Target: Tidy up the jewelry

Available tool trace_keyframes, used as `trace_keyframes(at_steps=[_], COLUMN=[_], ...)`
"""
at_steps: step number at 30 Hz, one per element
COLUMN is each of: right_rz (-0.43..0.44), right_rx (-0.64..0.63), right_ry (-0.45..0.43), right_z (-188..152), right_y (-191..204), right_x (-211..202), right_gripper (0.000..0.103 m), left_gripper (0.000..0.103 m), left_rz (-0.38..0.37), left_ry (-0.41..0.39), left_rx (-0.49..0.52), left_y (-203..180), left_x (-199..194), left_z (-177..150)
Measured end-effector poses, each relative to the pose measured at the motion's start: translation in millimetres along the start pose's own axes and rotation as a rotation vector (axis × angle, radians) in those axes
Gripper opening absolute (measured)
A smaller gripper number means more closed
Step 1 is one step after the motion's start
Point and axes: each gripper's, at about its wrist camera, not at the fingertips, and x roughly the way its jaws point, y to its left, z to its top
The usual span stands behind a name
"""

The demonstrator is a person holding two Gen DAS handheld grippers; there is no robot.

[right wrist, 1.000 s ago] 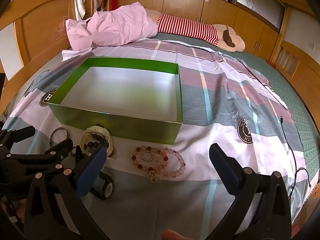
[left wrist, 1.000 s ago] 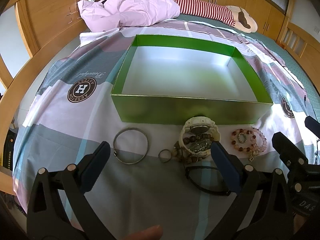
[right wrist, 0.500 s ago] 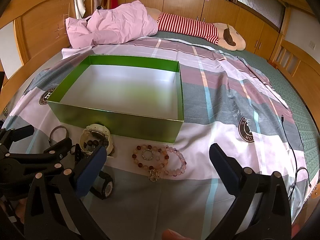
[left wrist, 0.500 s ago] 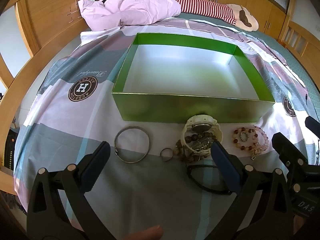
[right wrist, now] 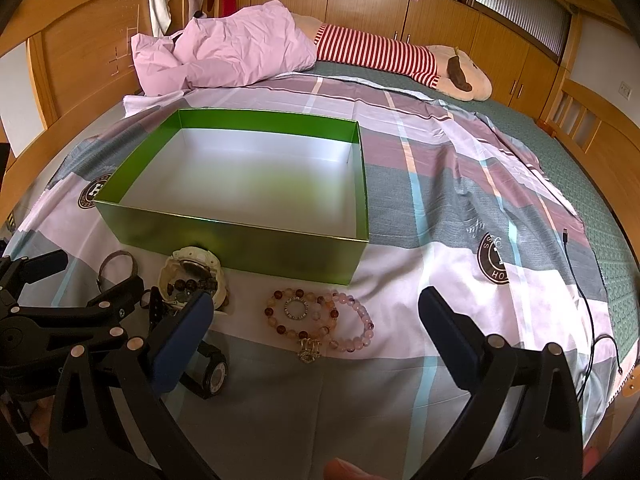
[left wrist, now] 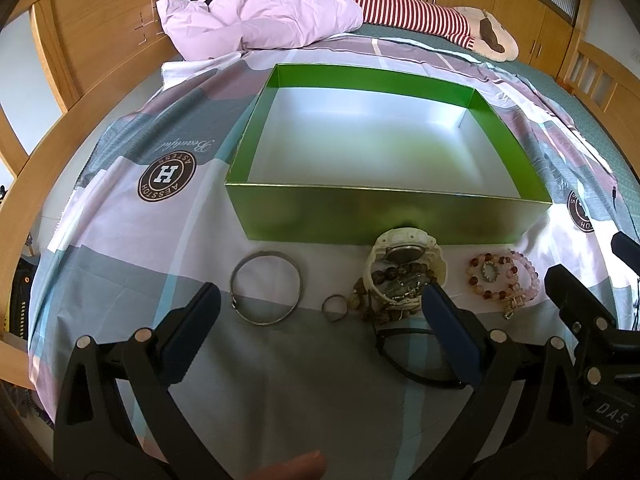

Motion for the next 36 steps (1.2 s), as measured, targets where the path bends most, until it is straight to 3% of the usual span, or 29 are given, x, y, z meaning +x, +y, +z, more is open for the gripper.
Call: trace_keyframes(at_steps=[24,28,32,35,36], right_rz=[0.003,-0.022,-0.105,-0.13,-0.124], right_rx=[-0.01,-0.026,-0.038,-0.029,-0.016], right_ry=[0.017,0.016,-0.001,0.007,0.018], right_z=[-3.7,-2.2,0.1,1.3,0.8], right_y=[3.0,5.1,-0.4,-7.9,-11.4], right_x=[6.0,6.7,7.1,8.4,9.7], right_gripper=[0.101,0.101,0.101,0.101,0.101], left_gripper=[0.1,0.1,0.1,0.099,0.094], left_rz=[0.026,0.105,0.29,0.262,0.23], left_ry=[0.041,0.037,0.043,0.068,0.071], left_rx=[0.006,0.053,0.142,0.122,0.109], left_y=[-0.8,-6.7,-14.8,-8.2,-5.3], left_x=[5.5,8.4,16.9,18.8,18.2], left_z=[-0.8,-1.7,-3.7,-2.0,-1.3])
